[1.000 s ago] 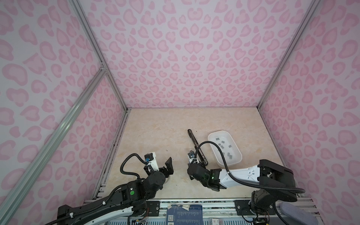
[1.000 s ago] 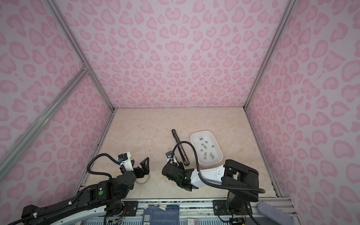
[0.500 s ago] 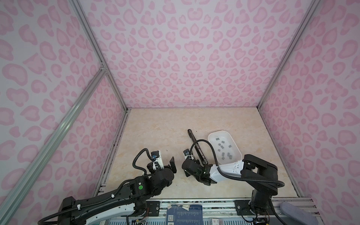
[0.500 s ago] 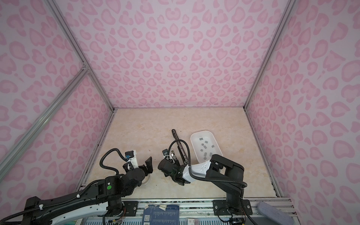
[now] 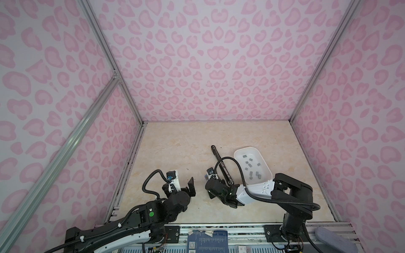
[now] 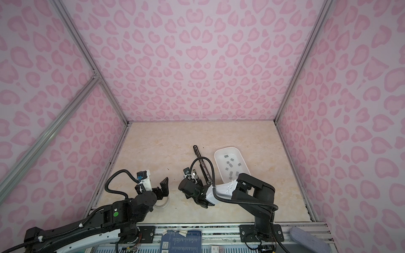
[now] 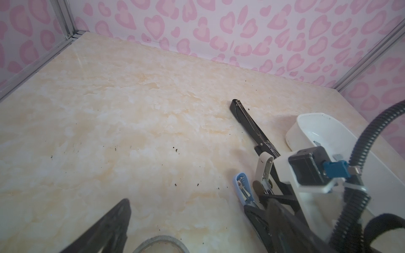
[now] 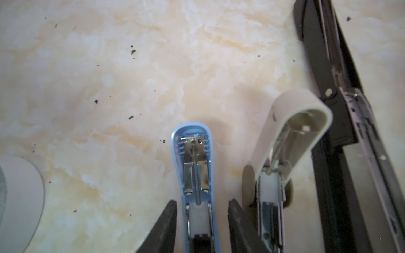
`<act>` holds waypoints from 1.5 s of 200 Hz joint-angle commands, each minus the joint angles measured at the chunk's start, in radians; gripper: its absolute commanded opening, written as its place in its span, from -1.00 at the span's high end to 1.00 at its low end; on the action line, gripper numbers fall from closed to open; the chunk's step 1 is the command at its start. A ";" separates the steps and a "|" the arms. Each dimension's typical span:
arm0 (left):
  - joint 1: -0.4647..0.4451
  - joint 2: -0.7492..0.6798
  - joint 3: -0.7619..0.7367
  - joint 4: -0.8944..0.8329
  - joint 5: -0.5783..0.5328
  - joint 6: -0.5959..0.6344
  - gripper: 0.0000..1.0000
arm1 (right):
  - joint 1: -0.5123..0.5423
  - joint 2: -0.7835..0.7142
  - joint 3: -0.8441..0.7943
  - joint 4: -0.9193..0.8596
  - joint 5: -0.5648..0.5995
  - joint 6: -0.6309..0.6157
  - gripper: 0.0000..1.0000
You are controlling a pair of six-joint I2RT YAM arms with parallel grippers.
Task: Load the staples into the stapler
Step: 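Lower the blue mini stapler with the right gripper beside the white remover, then release the blue stapler and move the right gripper over the staple tray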
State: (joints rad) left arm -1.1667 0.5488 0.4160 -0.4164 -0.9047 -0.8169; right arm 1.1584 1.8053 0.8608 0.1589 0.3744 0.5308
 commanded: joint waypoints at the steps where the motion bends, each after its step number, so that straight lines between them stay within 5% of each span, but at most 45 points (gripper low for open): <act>1: 0.000 -0.041 -0.019 0.019 0.002 0.022 -0.95 | 0.003 -0.027 -0.015 -0.004 0.027 -0.008 0.16; 97: -0.001 -0.199 -0.092 0.135 -0.056 0.177 -0.95 | 0.014 -0.481 -0.180 -0.069 0.198 -0.046 0.00; 142: 0.059 -0.135 -0.166 0.515 0.025 0.470 -0.95 | -0.185 -0.623 -0.238 -0.053 0.134 -0.079 0.03; 196: 0.512 0.071 -0.126 0.600 0.446 0.375 -0.94 | -0.561 -0.444 -0.145 -0.043 -0.105 -0.110 0.14; 246: 0.527 0.288 -0.041 0.668 0.418 0.426 -0.94 | -0.734 -0.124 0.080 -0.204 -0.316 -0.244 0.30; 300: 0.527 0.346 -0.014 0.686 0.424 0.435 -0.94 | -0.775 -0.030 0.126 -0.187 -0.284 -0.231 0.26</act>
State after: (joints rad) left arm -0.6407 0.8909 0.3935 0.2077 -0.4938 -0.3954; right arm 0.3874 1.7744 0.9863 -0.0261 0.0776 0.3096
